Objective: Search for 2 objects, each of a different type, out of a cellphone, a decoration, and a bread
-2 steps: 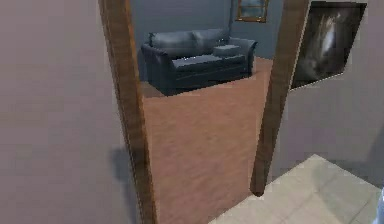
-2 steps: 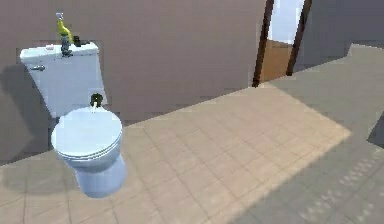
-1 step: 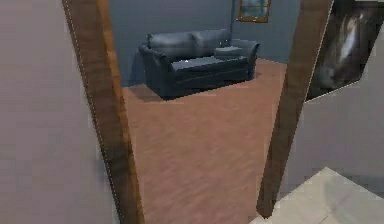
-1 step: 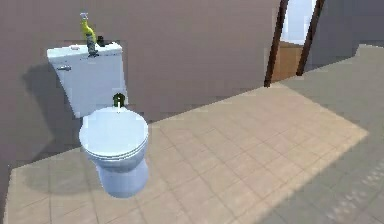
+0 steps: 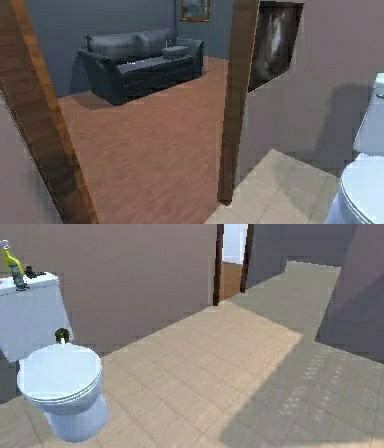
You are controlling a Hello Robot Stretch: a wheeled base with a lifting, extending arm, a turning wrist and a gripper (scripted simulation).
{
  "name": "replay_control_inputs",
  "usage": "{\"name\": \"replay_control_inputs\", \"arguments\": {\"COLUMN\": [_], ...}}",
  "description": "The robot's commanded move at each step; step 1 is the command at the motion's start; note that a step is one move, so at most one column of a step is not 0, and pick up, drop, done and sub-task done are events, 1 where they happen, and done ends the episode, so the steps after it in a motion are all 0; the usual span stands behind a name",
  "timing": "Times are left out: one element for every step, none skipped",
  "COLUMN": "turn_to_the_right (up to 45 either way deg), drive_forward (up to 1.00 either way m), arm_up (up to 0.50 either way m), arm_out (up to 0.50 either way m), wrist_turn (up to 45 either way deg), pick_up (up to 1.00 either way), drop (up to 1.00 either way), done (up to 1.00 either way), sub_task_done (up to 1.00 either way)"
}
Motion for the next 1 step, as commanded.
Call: {"name": "replay_control_inputs", "arguments": {"turn_to_the_right": [0.0], "drive_forward": [0.65], "arm_up": [0.00], "arm_out": [0.00], "wrist_turn": [0.0], "pick_up": [0.00], "drop": [0.00], "done": [0.00], "sub_task_done": [0.00]}}
